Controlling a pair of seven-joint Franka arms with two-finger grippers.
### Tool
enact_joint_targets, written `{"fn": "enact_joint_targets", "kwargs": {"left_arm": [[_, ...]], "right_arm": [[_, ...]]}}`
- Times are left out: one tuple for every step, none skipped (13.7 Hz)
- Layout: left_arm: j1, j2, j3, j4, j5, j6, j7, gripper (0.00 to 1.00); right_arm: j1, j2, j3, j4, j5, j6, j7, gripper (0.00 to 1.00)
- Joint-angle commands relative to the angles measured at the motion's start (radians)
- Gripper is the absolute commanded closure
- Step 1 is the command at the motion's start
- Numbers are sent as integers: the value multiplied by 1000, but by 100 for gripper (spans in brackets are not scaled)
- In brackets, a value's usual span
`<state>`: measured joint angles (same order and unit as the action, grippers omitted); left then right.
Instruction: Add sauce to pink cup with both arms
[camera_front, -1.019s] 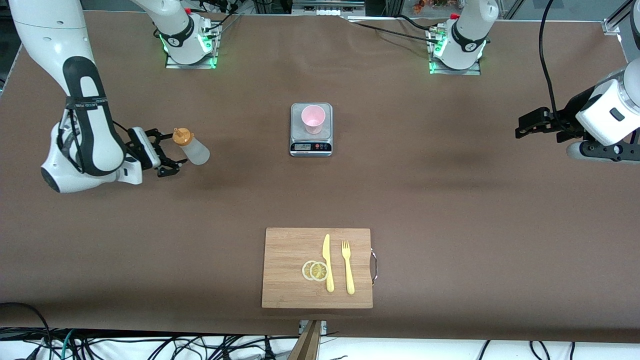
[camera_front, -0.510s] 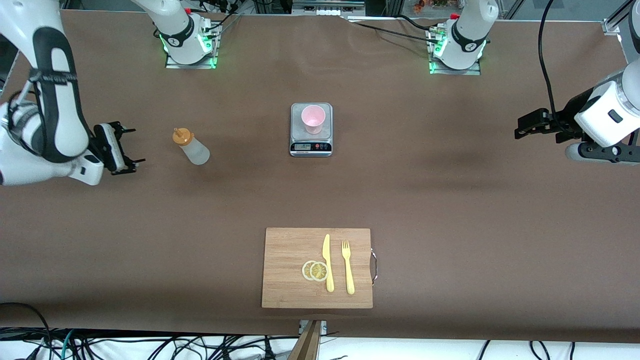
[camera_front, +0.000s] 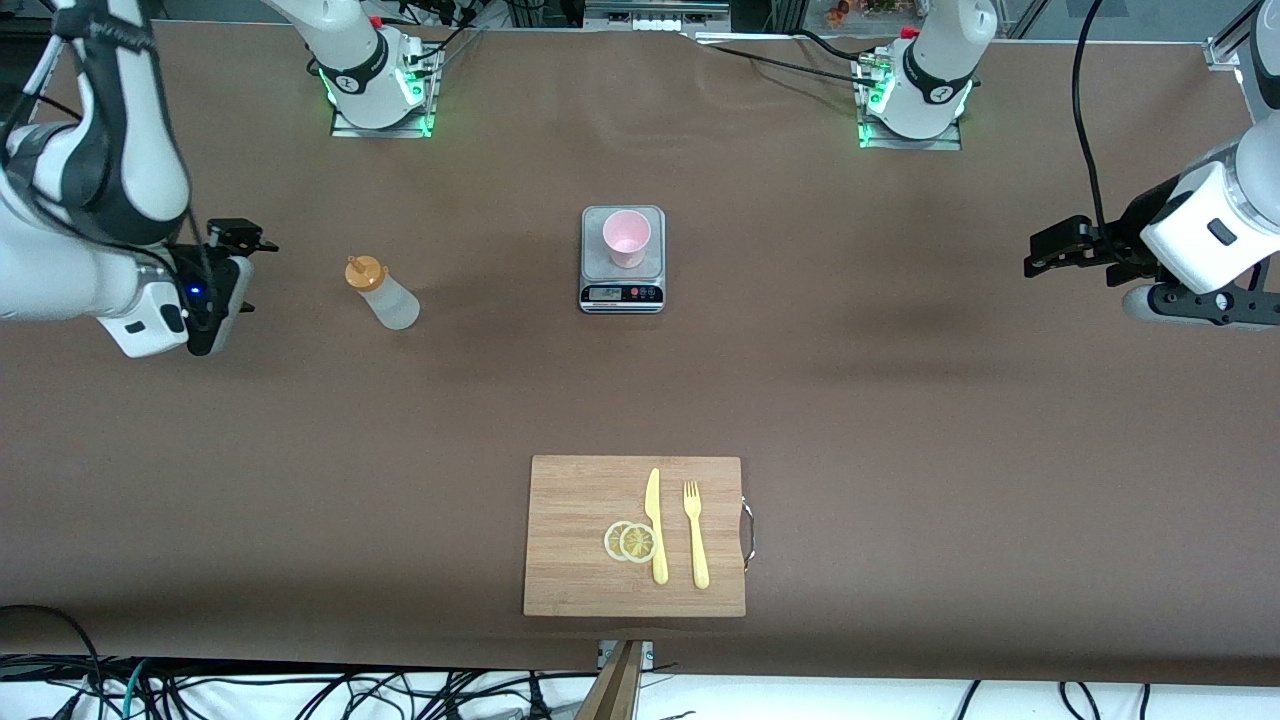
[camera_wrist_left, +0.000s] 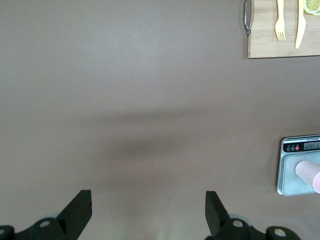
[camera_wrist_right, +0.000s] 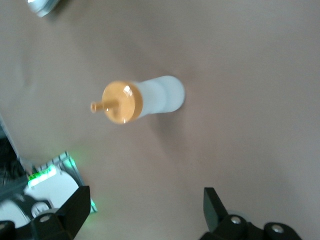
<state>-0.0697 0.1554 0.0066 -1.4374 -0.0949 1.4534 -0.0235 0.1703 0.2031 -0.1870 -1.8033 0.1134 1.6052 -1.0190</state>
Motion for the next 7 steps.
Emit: {"fn": "enact_joint_targets", "kwargs": {"left_arm": [[-9, 1, 1, 6, 23, -7, 17, 0], [-9, 1, 1, 6, 23, -7, 17, 0], [-9, 1, 1, 6, 24, -7, 17, 0], [-9, 1, 1, 6, 24, -7, 17, 0], [-9, 1, 1, 6, 24, -7, 17, 0], [-9, 1, 1, 6, 24, -7, 17, 0], [-9, 1, 1, 6, 24, -7, 17, 0]], "right_arm": [[-25, -39, 83, 47, -52, -2, 285, 0], [-25, -45, 86, 64, -52, -1, 381, 0], [-25, -54, 87, 73, -52, 2, 483, 0], [-26, -65, 87, 82, -55, 4, 595, 0], [-34, -76, 87, 84, -60, 7, 702, 0], [-47, -89, 92, 84, -64, 27, 826, 0], [-52, -100, 112, 84, -81, 44, 923, 0]]}}
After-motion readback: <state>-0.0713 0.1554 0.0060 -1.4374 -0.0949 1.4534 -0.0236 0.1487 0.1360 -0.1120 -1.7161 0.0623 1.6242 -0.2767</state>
